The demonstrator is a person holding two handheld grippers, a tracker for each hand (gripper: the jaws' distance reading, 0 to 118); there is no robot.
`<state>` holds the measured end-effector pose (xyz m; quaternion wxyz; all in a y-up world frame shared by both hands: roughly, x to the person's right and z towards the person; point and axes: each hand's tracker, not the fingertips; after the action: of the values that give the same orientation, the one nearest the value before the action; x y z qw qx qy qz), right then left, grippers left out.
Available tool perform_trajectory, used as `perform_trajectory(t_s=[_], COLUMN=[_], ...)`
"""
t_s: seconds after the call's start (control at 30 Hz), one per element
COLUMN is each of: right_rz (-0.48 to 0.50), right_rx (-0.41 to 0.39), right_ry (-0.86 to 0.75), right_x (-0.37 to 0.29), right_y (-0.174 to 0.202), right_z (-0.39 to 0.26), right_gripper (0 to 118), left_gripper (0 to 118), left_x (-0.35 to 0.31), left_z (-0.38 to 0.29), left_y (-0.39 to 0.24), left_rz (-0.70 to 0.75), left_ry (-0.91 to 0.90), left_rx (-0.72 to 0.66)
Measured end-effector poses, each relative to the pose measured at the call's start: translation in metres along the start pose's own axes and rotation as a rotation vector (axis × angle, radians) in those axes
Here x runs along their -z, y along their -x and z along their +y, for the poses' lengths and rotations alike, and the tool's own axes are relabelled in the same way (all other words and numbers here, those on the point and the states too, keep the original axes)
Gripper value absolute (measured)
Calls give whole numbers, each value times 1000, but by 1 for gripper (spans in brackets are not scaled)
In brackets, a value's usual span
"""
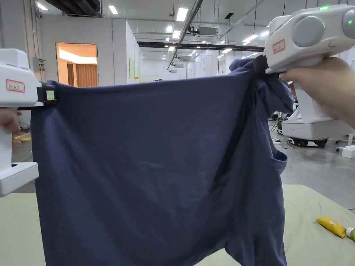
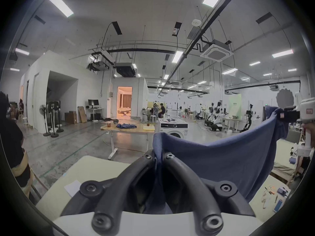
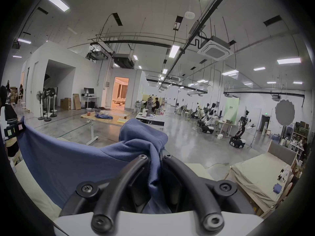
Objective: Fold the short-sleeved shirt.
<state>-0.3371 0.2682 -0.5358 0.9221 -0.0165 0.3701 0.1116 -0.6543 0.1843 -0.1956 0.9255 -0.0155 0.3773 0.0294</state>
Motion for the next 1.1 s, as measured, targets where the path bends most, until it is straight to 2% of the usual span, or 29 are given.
perform_trajectory(t_s=[0.13, 0.23, 0.33, 0.4, 0.53, 0.63, 0.8, 0.93, 1.03, 1.1], right_rz=[-25, -27, 6, 16, 100, 154, 174, 170, 148, 150], right_rx=[-37, -43, -25, -5, 34, 40, 117, 175, 238, 247], right_ry=[5, 47, 133, 208, 366, 478, 541, 525, 514, 517], right_x=[33, 56, 74, 75, 59, 13, -94, -183, -236, -262], right_y=[11, 21, 33, 44, 60, 67, 53, 32, 17, 12], right_z=[-14, -50, -114, -172, -306, -402, -488, -509, -509, -507], right_gripper=[5, 5, 5, 5, 5, 5, 5, 5, 5, 5], left_gripper=[1, 1, 1, 1, 0, 0, 0, 0, 0, 0], left_x=[29, 48, 54, 48, 18, -37, -129, -209, -256, -278], left_z=[-12, -40, -91, -141, -254, -338, -421, -436, -427, -417], left_y=[0, 4, 2, -1, -13, -25, -17, -8, 5, 11], left_rz=[20, 34, 37, 5, -58, -128, -176, -158, -99, -103], left_ry=[-12, 22, 112, 197, 396, 520, 625, 617, 579, 564], left_rx=[13, 1, 5, -17, -30, -42, -94, -91, -176, -188])
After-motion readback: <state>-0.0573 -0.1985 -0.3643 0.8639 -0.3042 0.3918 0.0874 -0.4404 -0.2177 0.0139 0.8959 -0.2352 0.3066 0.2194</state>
